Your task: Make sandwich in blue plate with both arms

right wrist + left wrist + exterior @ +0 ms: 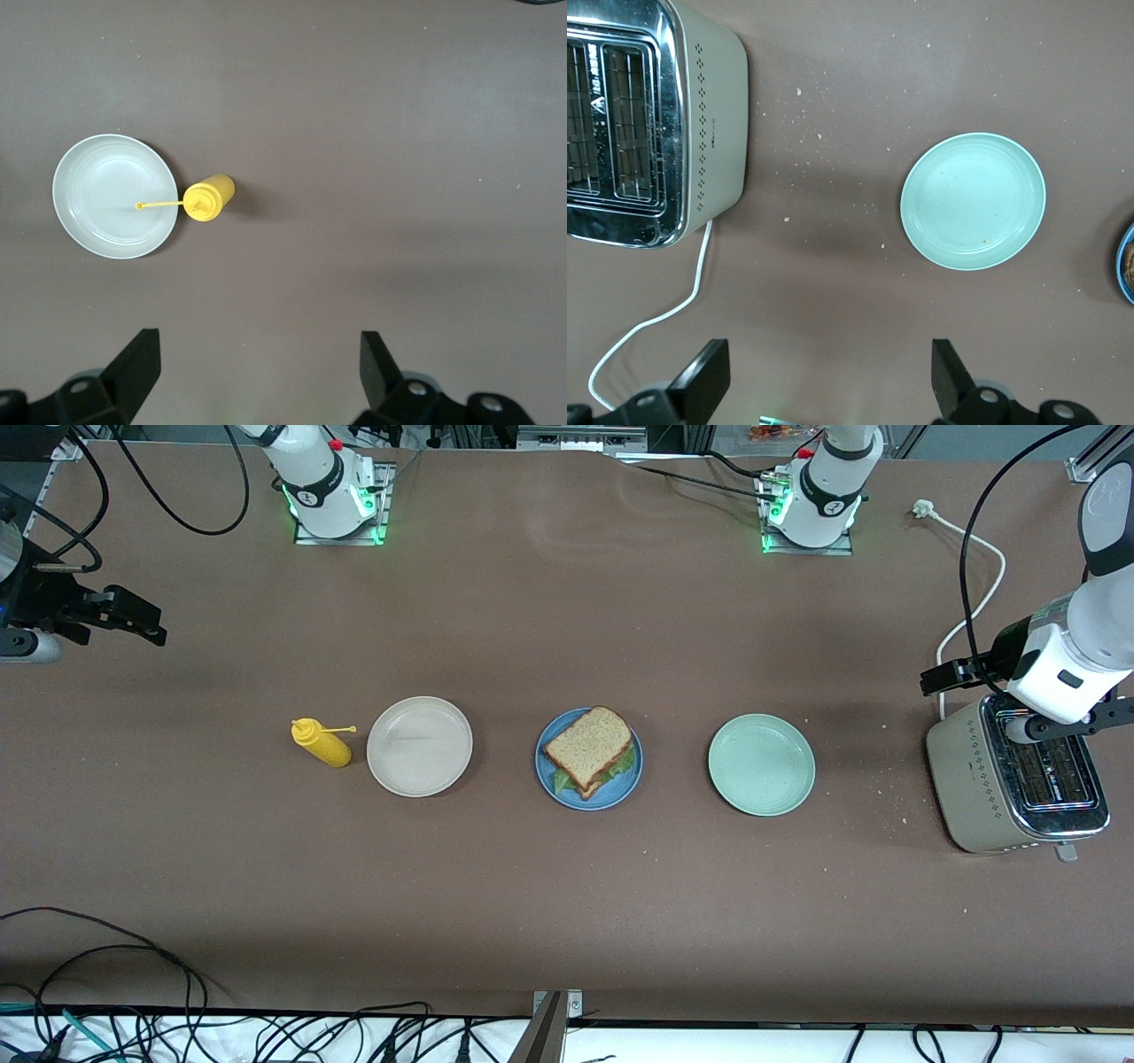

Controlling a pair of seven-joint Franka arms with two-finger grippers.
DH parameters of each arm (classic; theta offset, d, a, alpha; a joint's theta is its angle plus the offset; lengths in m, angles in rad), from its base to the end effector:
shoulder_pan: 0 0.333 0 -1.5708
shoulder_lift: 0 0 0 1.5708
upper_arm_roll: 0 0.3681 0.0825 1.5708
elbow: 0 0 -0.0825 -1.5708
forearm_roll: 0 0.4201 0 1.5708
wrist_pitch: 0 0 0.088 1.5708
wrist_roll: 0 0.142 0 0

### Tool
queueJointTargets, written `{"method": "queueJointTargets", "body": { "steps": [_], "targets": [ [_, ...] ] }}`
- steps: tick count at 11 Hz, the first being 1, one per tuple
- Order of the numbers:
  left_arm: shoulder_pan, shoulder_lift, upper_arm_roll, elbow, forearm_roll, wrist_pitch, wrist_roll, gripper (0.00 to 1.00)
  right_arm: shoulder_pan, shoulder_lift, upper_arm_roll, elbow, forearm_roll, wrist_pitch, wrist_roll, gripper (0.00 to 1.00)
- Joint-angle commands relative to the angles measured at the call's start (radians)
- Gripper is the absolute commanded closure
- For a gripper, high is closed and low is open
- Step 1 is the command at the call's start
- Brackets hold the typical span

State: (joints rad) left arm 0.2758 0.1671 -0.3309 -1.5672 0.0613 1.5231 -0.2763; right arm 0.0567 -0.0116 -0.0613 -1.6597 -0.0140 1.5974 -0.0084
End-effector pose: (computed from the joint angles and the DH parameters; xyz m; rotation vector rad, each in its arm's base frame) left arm 0.6252 -0.0114 0.5430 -3.0681 -0.3338 0.3068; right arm 0.5841 -0.0048 0.6056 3.1276 0.0071 -0.0795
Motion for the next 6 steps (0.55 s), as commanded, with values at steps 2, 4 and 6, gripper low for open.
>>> {"method": "queueJointTargets", "body": {
  "steps": [2, 4, 6],
  "targets": [
    [-0.245, -0.112, 0.254, -0.128, -0.038, 0.049, 0.082, 0.0, 0.002, 0.007, 0.0, 0.025, 0.003, -0.022, -0.012, 0.0],
    [-0.386, -0.12, 0.404, -0.134, -0.043, 0.052, 0.083, 0.0, 0.002, 0.007, 0.0, 0.025, 0.003, -0.022, -0.012, 0.0],
    [-0.383, -0.12, 0.412, -0.128, -0.063, 0.052, 0.085, 0.0, 0.002, 0.007, 0.0, 0.025, 0.003, -0.022, -0.012, 0.0]
  ]
}}
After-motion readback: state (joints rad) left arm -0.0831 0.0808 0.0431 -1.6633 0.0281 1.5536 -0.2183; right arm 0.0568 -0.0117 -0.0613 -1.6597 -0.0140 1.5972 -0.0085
